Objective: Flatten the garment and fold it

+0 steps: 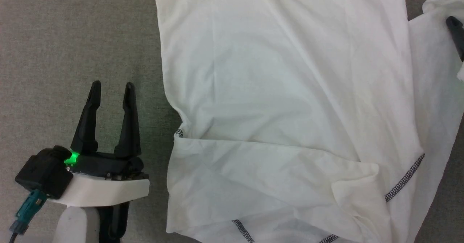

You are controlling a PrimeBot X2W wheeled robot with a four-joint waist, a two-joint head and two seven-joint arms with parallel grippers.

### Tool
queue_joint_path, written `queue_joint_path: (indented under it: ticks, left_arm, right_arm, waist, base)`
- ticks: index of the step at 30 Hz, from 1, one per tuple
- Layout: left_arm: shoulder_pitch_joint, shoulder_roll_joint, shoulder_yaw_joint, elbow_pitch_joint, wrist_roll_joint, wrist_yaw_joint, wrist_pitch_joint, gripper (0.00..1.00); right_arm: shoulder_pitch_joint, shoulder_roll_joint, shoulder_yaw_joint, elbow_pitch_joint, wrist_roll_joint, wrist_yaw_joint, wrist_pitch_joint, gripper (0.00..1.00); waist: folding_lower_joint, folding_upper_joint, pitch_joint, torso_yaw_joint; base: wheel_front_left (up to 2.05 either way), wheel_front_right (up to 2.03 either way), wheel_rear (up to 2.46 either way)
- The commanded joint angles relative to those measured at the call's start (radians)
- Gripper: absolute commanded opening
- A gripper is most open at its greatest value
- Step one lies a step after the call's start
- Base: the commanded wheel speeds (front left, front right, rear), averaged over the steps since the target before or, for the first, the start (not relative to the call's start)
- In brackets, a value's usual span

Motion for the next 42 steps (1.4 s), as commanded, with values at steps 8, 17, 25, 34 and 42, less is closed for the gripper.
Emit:
queue_joint_path:
  ticks: [8,17,25,34,42]
  left_arm:
    - [-0.028,0.006,0.009,0.018,0.002,-0.007,-0.005,1.0]
    - [0.012,0.007,0.029,0.034,0.014,-0.007,-0.005,1.0]
    - [0.104,-0.002,0.068,0.038,0.024,-0.007,-0.005,1.0]
    - [0.194,-0.012,0.099,0.027,0.028,-0.007,-0.005,1.0]
    - [0.234,-0.018,0.115,0.024,0.03,-0.006,-0.005,1.0]
  right_arm:
    - [-0.025,0.027,-0.029,0.031,-0.018,-0.001,-0.087,0.0]
    - [0.018,0.028,-0.105,0.045,0.024,-0.001,-0.221,0.0]
    - [0.135,-0.015,-0.26,0.016,0.052,-0.001,-0.246,0.0]
    - [0.317,-0.078,-0.494,-0.02,0.084,-0.001,-0.268,0.0]
    - [0.418,-0.085,-0.552,-0.008,0.114,-0.001,-0.318,0.0]
  waist:
    - [-0.0001,0.0,-0.006,-0.009]
    - [-0.0001,0.0,-0.143,-0.041]
    - [-0.0001,0.0,-0.277,-0.062]
    - [-0.0001,0.0,-0.357,-0.072]
    - [-0.0001,0.0,-0.399,-0.082]
  base:
    - [0.0,0.0,0.0]
    - [0.0,0.0,0.0]
    - [0.0,0.0,0.0]
    - [0.0,0.0,0.0]
    - [0.0,0.0,0.0]
